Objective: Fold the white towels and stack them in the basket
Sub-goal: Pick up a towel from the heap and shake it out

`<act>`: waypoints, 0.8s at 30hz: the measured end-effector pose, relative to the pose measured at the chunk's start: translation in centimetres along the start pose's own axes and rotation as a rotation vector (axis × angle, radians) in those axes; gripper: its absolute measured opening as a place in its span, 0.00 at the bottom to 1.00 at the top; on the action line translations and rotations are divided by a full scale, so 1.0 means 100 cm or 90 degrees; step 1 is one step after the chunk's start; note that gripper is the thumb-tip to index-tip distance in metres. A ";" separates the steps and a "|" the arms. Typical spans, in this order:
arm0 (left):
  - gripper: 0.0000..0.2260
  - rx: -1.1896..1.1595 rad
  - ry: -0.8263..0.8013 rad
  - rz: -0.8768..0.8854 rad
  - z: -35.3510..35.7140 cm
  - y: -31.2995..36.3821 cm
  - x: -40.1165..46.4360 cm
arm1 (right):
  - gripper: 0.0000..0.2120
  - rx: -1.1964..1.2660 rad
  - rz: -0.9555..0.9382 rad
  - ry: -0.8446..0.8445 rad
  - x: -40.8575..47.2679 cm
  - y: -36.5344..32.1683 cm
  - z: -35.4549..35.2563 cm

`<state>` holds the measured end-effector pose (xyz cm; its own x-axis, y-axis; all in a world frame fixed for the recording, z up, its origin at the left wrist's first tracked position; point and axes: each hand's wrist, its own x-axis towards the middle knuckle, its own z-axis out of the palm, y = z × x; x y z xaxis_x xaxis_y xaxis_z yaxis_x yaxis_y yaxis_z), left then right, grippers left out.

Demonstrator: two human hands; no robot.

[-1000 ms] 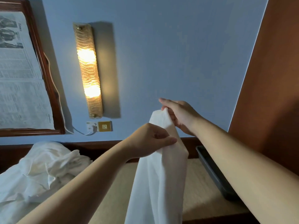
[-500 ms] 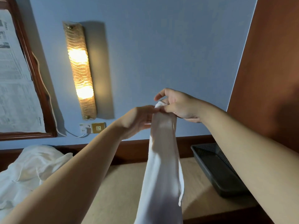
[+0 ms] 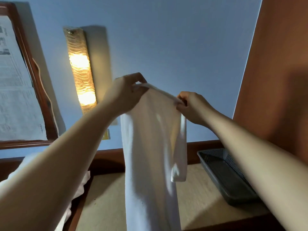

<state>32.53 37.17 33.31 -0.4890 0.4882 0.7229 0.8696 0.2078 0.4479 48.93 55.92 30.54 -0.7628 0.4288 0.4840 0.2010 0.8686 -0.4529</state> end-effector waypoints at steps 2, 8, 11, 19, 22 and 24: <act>0.05 0.014 0.001 0.017 -0.011 -0.010 0.008 | 0.08 -0.028 -0.002 0.023 0.010 -0.003 -0.007; 0.02 0.073 0.028 -0.005 -0.033 -0.032 0.020 | 0.09 -0.014 0.021 0.051 0.047 -0.016 -0.027; 0.05 0.099 0.031 -0.019 -0.039 -0.036 0.020 | 0.07 -0.110 0.025 0.044 0.059 -0.016 -0.029; 0.10 0.122 0.005 -0.111 -0.043 -0.052 0.014 | 0.07 -0.236 0.126 0.038 0.067 0.000 -0.014; 0.12 0.106 -0.013 -0.137 -0.044 -0.064 0.012 | 0.10 -0.178 0.188 0.006 0.063 0.005 -0.012; 0.12 0.088 -0.023 -0.166 -0.043 -0.070 0.011 | 0.14 -0.115 0.224 -0.032 0.057 0.006 -0.010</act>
<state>25.59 32.59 33.25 -0.6970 0.4324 0.5720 0.7168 0.4428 0.5387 45.31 59.17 33.79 -0.6561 0.6995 0.2832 0.5568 0.7020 -0.4440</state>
